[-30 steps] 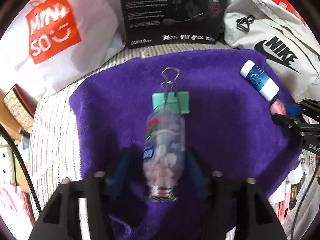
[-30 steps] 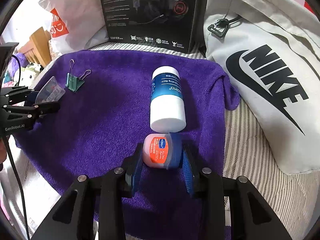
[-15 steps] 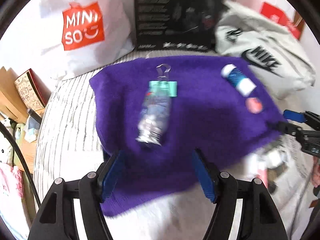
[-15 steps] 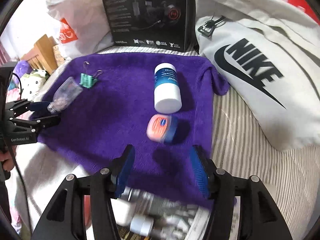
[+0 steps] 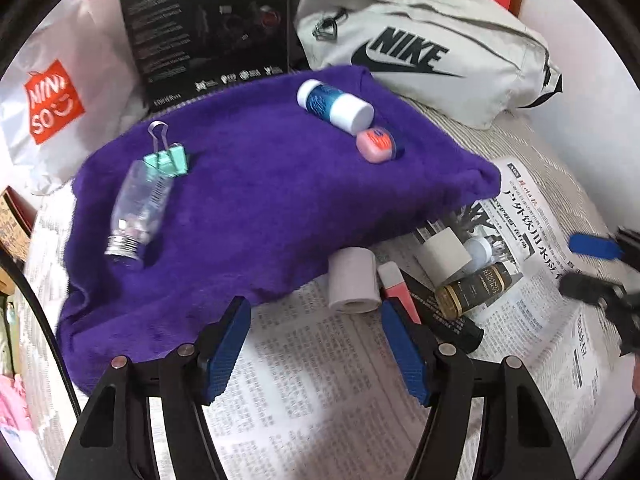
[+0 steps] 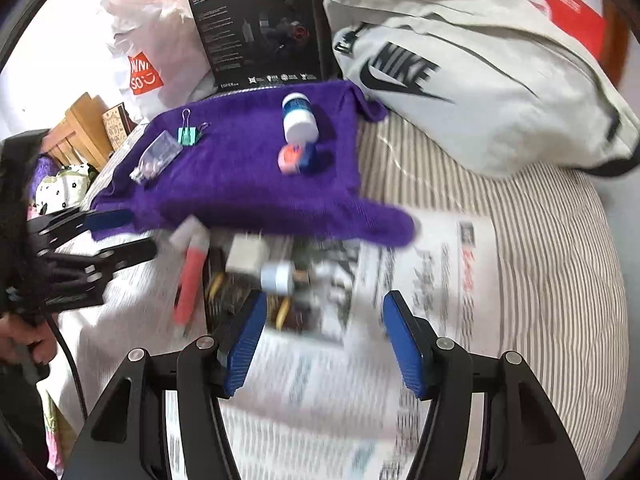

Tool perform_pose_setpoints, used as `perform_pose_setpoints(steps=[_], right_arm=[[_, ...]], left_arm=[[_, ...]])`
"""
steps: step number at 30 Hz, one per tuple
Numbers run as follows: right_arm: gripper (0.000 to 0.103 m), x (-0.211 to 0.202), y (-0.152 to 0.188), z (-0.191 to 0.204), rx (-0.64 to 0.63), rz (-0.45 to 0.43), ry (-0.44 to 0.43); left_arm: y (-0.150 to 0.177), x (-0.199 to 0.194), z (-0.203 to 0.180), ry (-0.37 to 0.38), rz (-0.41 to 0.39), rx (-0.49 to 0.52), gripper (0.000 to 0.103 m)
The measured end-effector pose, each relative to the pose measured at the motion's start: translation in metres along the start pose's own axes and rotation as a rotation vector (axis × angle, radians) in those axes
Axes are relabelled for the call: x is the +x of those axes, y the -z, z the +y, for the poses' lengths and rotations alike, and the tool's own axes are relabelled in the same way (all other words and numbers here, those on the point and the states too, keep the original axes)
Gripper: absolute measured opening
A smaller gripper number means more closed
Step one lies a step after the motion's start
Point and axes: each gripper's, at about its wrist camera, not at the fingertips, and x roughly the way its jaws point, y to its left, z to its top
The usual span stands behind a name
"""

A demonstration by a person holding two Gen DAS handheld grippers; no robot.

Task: Organize rigid objects
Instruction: 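Grasp the white tape roll with left tool while right tool moves toward the pens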

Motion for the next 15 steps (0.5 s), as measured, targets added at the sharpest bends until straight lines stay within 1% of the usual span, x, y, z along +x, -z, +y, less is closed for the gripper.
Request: perform_pose_setpoints(steps=[1, 4, 7, 12, 13, 14, 15], right_arm=[[0.06, -0.002, 0.006, -0.002, 0.006, 0.007, -0.001], [0.06, -0.01, 0.021, -0.006, 0.022, 0.013, 0.0], [0.06, -0.015, 0.033, -0.013, 0.047, 0.023, -0.011], [0.06, -0.015, 0.042, -0.022, 0.08, 0.036, -0.024], [0.06, -0.014, 0.043, -0.023, 0.087, 0.039, -0.032], [0.06, -0.013, 0.043, -0.023, 0.089, 0.039, -0.037], [0.06, -0.013, 0.043, -0.023, 0.09, 0.038, -0.04]], left_arm=[[-0.001, 0.002, 0.0, 0.006, 0.003, -0.001, 0.065], [-0.004, 0.009, -0.004, -0.015, 0.01, 0.016, 0.061], [-0.008, 0.016, -0.009, -0.031, 0.027, 0.024, 0.06], [-0.012, 0.021, -0.008, -0.035, 0.038, -0.024, 0.06], [-0.012, 0.021, -0.008, -0.037, 0.037, -0.037, 0.056], [-0.012, 0.022, -0.008, -0.034, 0.039, -0.044, 0.043], [-0.012, 0.025, -0.008, -0.015, 0.051, -0.047, 0.038]])
